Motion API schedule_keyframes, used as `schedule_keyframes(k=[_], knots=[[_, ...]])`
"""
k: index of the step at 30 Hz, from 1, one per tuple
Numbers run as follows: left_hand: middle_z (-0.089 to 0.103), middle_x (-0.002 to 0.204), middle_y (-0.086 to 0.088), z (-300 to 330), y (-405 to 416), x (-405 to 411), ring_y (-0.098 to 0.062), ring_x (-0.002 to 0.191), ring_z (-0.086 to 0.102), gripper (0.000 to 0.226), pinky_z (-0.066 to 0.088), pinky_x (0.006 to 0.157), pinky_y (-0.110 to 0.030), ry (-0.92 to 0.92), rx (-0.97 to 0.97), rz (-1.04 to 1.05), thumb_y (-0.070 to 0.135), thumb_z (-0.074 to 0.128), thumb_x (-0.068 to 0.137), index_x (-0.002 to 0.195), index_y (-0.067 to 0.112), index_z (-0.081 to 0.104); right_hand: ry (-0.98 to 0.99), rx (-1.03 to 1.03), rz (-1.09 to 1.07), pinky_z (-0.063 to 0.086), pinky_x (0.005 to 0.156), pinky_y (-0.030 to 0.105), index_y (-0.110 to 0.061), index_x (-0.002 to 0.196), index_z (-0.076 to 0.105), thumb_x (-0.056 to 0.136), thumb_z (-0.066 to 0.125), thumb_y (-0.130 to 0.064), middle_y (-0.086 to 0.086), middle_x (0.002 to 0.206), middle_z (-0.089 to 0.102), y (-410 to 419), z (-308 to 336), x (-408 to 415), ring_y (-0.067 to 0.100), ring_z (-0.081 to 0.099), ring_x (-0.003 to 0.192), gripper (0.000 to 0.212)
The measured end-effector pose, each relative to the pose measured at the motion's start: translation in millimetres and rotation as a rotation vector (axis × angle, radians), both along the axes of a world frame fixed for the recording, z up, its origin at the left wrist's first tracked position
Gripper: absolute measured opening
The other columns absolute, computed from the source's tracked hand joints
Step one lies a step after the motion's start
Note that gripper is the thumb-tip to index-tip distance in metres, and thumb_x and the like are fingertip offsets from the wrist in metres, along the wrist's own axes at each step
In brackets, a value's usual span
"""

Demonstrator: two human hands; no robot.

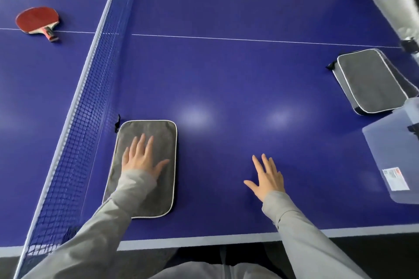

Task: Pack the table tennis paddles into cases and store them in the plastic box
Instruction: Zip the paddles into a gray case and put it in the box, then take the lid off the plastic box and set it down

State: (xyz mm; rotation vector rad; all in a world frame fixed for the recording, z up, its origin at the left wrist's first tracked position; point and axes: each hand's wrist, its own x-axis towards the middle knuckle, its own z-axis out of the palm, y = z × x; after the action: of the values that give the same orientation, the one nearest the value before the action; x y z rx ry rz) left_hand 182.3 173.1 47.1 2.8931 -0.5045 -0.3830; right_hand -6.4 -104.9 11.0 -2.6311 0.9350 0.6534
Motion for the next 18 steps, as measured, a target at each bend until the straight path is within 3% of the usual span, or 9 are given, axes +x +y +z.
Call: schedule_keyframes(k=[6, 18], knots=[[-0.009, 0.160, -0.001, 9, -93, -49, -0.020, 0.147, -0.010, 0.081, -0.002, 0.119, -0.038, -0.012, 0.148, -0.411, 0.062, 0.032, 0.091, 0.151, 0.019, -0.001, -0.105, -0.030, -0.071, 0.016, 0.117, 0.046, -0.029, 0.151, 0.003, 0.092, 0.047, -0.053, 0.000, 0.161, 0.000, -25, 23, -32, 0.022, -0.002, 0.148, 0.078], [-0.013, 0.159, 0.001, 67, -287, -179, -0.018, 0.146, -0.015, 0.075, -0.004, 0.119, -0.042, -0.156, 0.114, -0.710, 0.063, 0.017, 0.092, 0.150, 0.022, -0.006, -0.321, -0.204, -0.221, 0.016, 0.119, 0.044, -0.028, 0.151, 0.004, 0.094, 0.043, -0.052, 0.002, 0.160, 0.003, -141, 102, -175, 0.022, -0.001, 0.148, 0.073]])
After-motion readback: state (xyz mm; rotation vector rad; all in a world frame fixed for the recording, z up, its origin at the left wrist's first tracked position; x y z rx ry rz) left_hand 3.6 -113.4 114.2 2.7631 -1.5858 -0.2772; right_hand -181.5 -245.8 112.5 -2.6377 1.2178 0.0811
